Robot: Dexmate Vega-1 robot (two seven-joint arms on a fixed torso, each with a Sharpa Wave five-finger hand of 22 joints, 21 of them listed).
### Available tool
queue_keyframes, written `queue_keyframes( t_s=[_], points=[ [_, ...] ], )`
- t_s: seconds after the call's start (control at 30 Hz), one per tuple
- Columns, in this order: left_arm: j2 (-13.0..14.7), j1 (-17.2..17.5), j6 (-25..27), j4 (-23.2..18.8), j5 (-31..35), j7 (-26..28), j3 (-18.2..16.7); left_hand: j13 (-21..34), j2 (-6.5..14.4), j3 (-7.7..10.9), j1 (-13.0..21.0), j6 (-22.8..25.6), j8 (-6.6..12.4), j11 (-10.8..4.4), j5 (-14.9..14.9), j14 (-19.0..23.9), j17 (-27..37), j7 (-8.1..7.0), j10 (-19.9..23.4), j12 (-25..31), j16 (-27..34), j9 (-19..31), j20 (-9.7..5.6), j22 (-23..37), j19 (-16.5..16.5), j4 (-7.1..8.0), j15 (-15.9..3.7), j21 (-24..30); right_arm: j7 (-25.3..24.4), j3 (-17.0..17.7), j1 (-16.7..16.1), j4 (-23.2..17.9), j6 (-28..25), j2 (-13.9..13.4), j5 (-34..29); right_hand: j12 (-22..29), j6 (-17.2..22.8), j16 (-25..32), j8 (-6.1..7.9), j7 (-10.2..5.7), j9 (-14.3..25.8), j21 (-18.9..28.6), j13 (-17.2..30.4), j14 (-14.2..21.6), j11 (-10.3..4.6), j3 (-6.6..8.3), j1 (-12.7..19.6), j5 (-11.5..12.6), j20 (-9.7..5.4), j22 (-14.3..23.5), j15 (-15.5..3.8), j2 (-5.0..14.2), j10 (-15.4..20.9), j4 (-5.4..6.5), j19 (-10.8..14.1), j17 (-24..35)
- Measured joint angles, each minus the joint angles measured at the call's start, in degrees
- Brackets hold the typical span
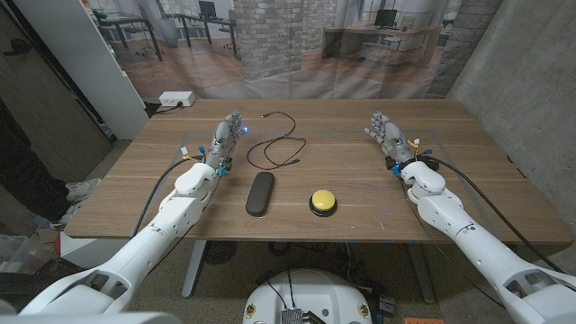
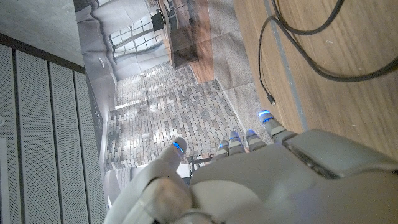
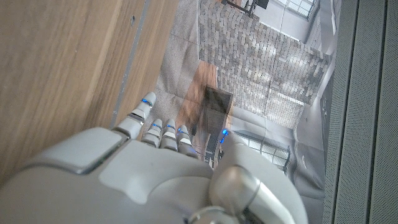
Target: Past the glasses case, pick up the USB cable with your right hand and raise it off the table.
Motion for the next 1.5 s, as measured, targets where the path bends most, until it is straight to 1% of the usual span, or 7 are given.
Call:
queue_keyframes(
  t_s=[0.2, 0.23, 0.4, 0.67, 0.97, 1.17, 1.5],
  points=[
    [-4.29, 0.77, 2.22, -0.05, 5.32, -3.31, -5.21, 0.0, 0.0, 0.06, 0.0, 0.0, 0.0, 0.17, 0.0, 0.0, 0.0, 0.0, -0.2, 0.0, 0.0, 0.0, 0.0, 0.0, 0.0, 0.06, 0.0, 0.0, 3.36, 6.03, -0.9, -0.27, -2.3, 4.93, -5.71, 0.0, 0.0, 0.0, 0.0, 0.0, 0.0, 0.0, 0.0, 0.0, 0.0, 0.17, 0.37, 0.0, 0.0, 0.0, 0.0, 0.38, 0.0, -0.17, 0.0, -0.11],
    [-4.29, 0.77, 2.51, -0.05, 6.13, -3.8, -5.21, 0.0, 0.0, 0.06, 0.0, 0.0, 0.0, 0.17, 0.0, 0.0, 0.0, 0.0, -0.2, 0.0, 0.0, 0.0, 0.0, 0.0, 0.0, 0.06, 0.0, 0.0, 3.36, 7.07, -1.0, -0.29, -2.3, 5.82, -5.71, 0.0, 0.0, 0.0, 0.0, 0.0, 0.0, 0.0, 0.0, 0.0, 0.0, 0.17, 0.39, 0.0, 0.0, 0.0, 0.0, 0.36, 0.0, -0.17, 0.0, -0.15],
    [-8.94, 1.25, 4.01, -0.09, 10.14, -6.42, -10.74, 0.0, 0.0, 0.06, 0.0, 0.0, 0.0, 0.17, 0.0, 0.0, -0.01, 0.0, -0.2, 0.0, 0.0, -0.01, 0.0, -0.01, 0.0, 0.06, 0.0, 0.0, 7.3, 11.75, -1.39, -0.62, -4.55, 9.94, -12.05, 0.0, 0.0, 0.0, 0.0, -0.01, 0.0, 0.0, 0.0, 0.0, 0.3, 0.39, 0.71, 0.0, 0.31, -0.01, 0.0, 0.04, 0.31, -0.4, 0.31, -0.16],
    [-13.35, 1.26, 5.61, 0.02, 15.64, -10.08, -15.66, -0.01, 0.0, 0.06, 0.0, 0.0, 0.0, 0.17, 0.0, 0.0, -0.01, 0.0, -0.2, 0.0, 0.0, -0.01, 0.0, -0.01, 0.01, 0.06, 0.0, 0.0, 11.13, 17.76, -1.69, -1.76, -6.56, 15.11, -18.36, 0.0, 0.0, 0.0, 0.0, 0.61, -0.07, 0.0, -0.01, 0.01, 0.29, 0.53, 1.51, 0.0, 0.52, -0.01, -0.01, -0.77, 0.31, -1.21, 0.51, -0.38],
    [-16.95, 0.81, 6.65, 0.52, 19.68, -12.79, -19.61, -0.01, 0.0, 0.06, 0.0, 0.01, 0.0, 0.17, 0.0, 0.0, -0.02, 0.0, -0.2, 0.22, -0.01, -0.02, 0.0, -0.02, 0.01, 0.06, 0.0, 0.0, 14.73, 22.44, -1.91, -3.66, -9.25, 19.14, -24.34, 0.0, 0.09, 0.0, 0.0, 0.68, -0.16, 0.0, -0.02, 0.44, 1.24, 0.58, 2.78, -0.41, 1.05, -0.02, 0.42, -2.04, 0.8, -2.9, 1.2, -0.42],
    [-18.7, 0.4, 6.98, 1.08, 21.6, -14.08, -21.54, -0.02, 0.0, 0.06, 0.0, 0.01, 0.22, 0.17, 0.23, 0.0, -0.02, 0.0, -0.2, 0.22, -0.01, -0.02, 0.0, -0.02, 0.01, 0.06, 0.0, 0.0, 16.9, 24.44, -1.91, -5.13, -11.43, 20.85, -27.7, 0.44, 0.73, 0.0, 0.45, 1.32, -0.16, -0.25, -0.02, 1.11, 1.54, 0.76, 3.53, -0.72, 1.14, -0.02, 1.09, -2.79, 1.11, -4.18, 2.16, -0.42],
    [-20.43, -0.46, 7.03, 2.38, 23.53, -15.53, -23.44, -0.02, 0.0, 0.06, 0.0, 0.01, 0.21, 0.17, 0.22, 0.0, -0.02, 0.0, -0.2, 0.22, -0.01, -0.02, 0.0, -0.02, 0.01, 0.06, 0.0, 0.0, 20.16, 26.6, -1.71, -8.05, -15.91, 22.55, -31.6, 0.89, 1.55, 0.0, 0.45, 1.1, -0.16, -0.24, -0.02, 1.87, 1.82, 1.08, 4.95, -1.15, 1.54, -0.02, 1.42, -3.16, 2.91, -5.87, 2.98, -0.7]
  ],
)
